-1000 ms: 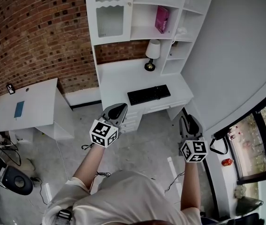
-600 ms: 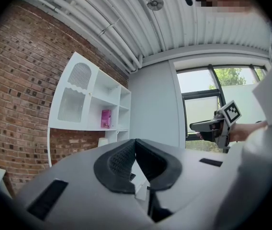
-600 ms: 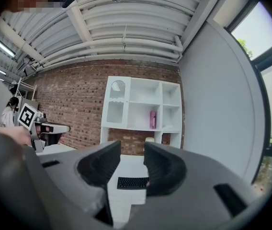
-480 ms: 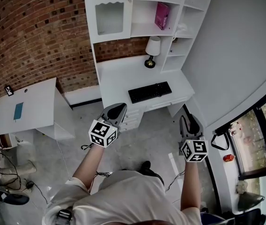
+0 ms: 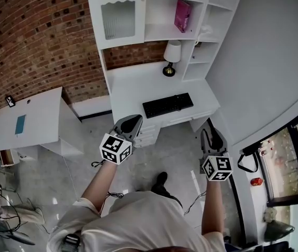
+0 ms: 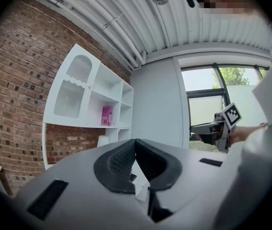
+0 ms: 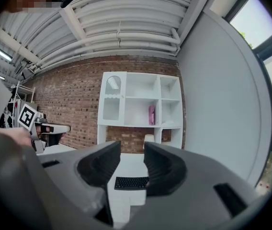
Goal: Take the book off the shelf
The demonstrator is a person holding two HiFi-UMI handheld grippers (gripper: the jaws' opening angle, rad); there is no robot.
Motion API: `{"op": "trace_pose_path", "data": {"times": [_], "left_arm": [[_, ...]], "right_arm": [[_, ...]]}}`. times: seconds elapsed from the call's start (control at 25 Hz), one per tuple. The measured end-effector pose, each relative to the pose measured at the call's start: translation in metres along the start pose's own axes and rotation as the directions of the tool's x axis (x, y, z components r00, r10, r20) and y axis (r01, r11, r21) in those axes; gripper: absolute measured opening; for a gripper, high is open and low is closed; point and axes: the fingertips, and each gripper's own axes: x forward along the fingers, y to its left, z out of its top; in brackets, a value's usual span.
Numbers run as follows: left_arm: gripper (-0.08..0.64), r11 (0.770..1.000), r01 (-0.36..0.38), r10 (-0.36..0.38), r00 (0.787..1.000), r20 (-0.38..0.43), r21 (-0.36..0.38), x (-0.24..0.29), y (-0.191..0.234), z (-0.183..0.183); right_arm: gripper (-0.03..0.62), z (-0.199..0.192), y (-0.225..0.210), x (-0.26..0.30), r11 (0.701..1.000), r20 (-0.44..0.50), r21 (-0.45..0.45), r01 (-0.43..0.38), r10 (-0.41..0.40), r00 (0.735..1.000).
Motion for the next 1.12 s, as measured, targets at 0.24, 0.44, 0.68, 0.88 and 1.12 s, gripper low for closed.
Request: {"op": "trace_pose_path", "data": {"times": [0.24,0.44,0.68,0.88,1.12], "left_arm": [[-0.006,1.000,-0.015,0.015,1.000,-0.008,0.000,0.051,0.008,0.001],[-0.006,1.000,-0.030,0.030,0.999,-0.013,0.009,0.096,0.014,0.002],[-0.006,0.998,-0.056,0.056,0.998,-0.016,0.006,0.150,0.021,0.004],[-0.006,0.997,-0.082,0.082,0.996,-0.021,0.001,0.189,0.021,0.001],[-0.006,0.992,-0.124,0.124,0.992,-0.026,-0.008,0.222,0.024,-0.005]], "right_arm": [[0.138,-0.001,-0.039,0.040,1.000,-0.010,0.010,-0.016,0.016,1.000],[0.138,0.002,-0.078,0.073,1.000,-0.002,0.013,-0.027,0.027,1.000],[0.138,0.007,-0.118,0.114,0.998,-0.004,0.008,-0.056,0.056,0.998],[0.138,0.006,-0.153,0.143,0.997,-0.003,0.018,-0.080,0.080,0.997],[0.138,0.000,-0.181,0.174,0.993,-0.003,0.006,-0.119,0.119,0.993]]}}
